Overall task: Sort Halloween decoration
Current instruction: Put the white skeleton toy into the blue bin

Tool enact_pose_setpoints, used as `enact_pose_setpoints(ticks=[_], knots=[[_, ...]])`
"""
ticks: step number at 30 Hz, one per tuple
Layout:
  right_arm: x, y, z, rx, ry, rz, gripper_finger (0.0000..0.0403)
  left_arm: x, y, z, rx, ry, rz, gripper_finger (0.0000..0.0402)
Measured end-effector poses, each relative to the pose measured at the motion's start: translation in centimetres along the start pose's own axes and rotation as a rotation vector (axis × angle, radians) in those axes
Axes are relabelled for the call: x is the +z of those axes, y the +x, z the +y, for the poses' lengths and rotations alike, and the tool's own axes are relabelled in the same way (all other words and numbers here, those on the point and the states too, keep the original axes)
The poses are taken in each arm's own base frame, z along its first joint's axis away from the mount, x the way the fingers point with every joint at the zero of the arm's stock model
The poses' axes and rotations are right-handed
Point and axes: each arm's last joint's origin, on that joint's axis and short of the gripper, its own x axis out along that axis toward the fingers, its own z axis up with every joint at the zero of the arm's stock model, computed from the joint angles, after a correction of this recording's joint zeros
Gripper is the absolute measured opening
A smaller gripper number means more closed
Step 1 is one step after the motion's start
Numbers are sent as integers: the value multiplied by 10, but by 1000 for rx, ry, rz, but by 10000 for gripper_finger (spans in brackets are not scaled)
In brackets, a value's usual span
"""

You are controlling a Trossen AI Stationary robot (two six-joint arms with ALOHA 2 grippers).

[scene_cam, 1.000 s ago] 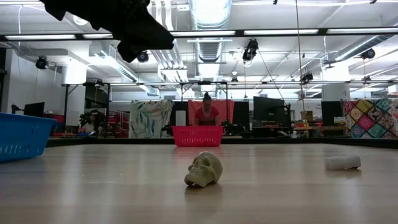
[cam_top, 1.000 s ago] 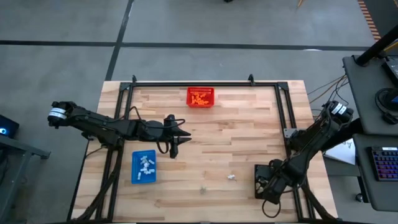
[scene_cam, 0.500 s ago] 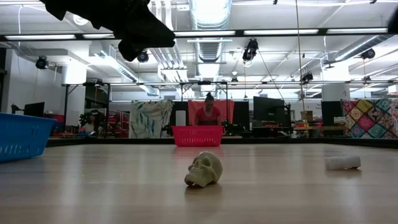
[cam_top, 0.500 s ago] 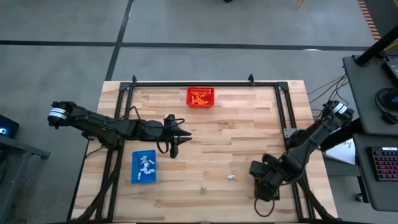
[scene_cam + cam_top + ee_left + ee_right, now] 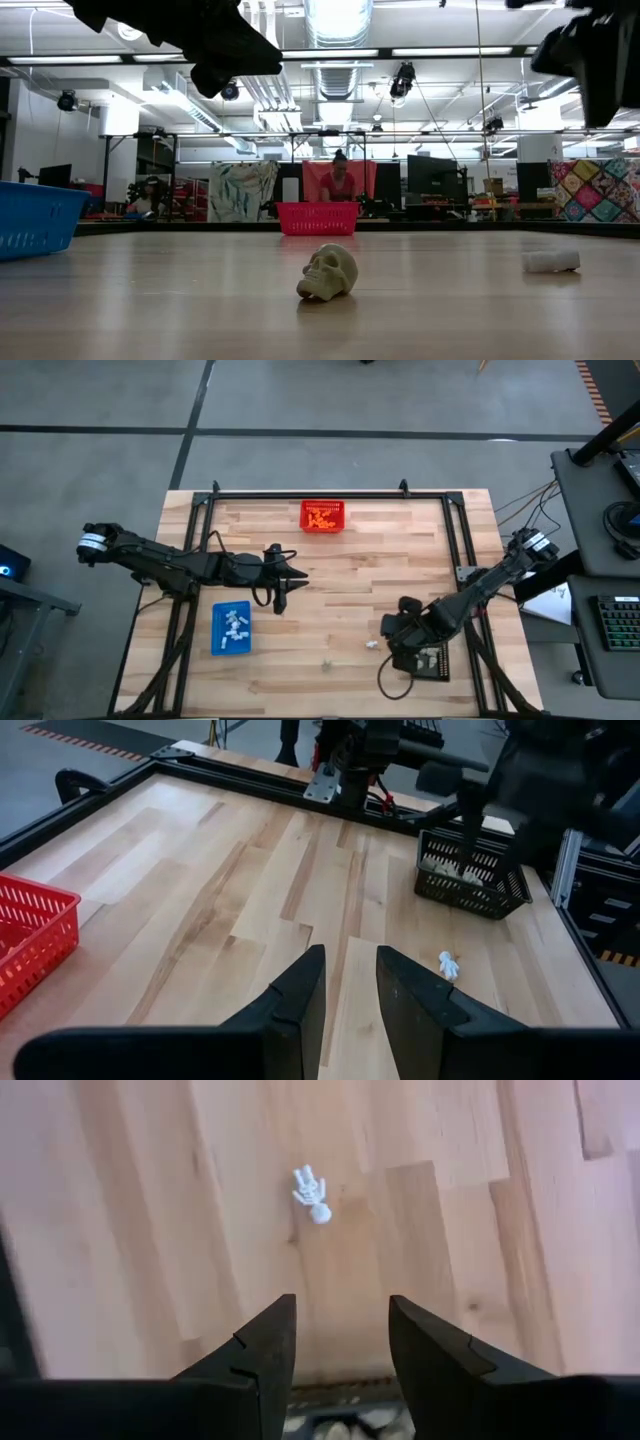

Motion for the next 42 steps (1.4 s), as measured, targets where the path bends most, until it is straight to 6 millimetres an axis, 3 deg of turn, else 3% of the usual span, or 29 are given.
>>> enact_pose_setpoints(ticks=[21, 29, 42], knots=[[33, 82, 26, -118, -281, 158, 148, -2, 3, 0, 3, 2, 6, 75], [41, 96, 16, -132, -317, 190, 148, -5, 9, 0, 5, 14, 14, 75], [45, 100, 15, -94, -335, 180, 129, -5, 9, -1, 2, 28, 6, 75]])
